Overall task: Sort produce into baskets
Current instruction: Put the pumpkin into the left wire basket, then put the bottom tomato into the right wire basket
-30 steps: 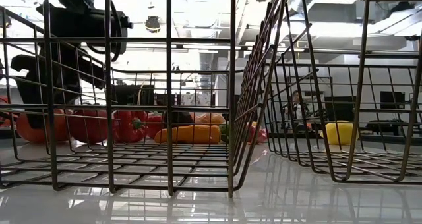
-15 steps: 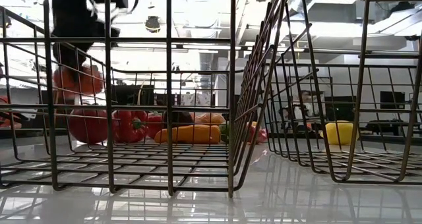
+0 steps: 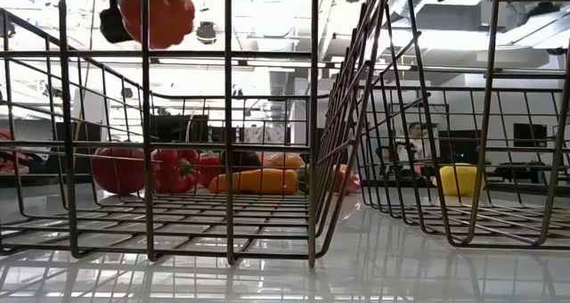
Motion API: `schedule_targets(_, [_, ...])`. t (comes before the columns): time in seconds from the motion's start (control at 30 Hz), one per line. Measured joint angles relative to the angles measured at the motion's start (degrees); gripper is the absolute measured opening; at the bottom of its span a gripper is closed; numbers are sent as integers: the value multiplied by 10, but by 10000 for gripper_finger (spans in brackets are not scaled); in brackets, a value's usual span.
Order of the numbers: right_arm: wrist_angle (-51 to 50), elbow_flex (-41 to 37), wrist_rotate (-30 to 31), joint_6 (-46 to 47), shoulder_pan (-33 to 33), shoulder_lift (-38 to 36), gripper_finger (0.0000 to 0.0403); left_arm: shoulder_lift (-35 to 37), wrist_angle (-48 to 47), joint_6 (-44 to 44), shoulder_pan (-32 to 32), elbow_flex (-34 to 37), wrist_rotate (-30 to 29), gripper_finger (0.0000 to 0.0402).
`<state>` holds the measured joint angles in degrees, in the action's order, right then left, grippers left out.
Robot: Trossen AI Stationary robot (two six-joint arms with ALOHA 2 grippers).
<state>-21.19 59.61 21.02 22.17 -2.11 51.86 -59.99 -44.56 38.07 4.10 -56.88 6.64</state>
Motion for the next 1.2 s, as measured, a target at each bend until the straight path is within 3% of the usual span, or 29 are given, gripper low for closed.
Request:
schedule_targets(0.2, [-1, 0, 0, 1, 0, 0, 340, -90, 27, -28, 30, -2, 21, 395])
schedule_targets(0.37, [-8, 0, 0, 3, 0, 0, 340, -104, 14, -39, 29, -14, 21, 392])
schedule_targets(0.5, [-9, 0, 0, 3, 0, 0, 340, -78, -29, -38, 28, -16, 1, 392])
schedule_targets(0.8, [-8, 0, -1, 3, 0, 0, 340, 37, -184, 16, 54, 11, -152, 392])
schedule_targets(1.0, [-6, 0, 0, 5, 0, 0, 340, 96, -132, 67, 81, 123, -159, 392])
schedule_targets(1.2, [-6, 0, 0, 17, 0, 0, 340, 87, -39, 41, 83, 193, -148, 393])
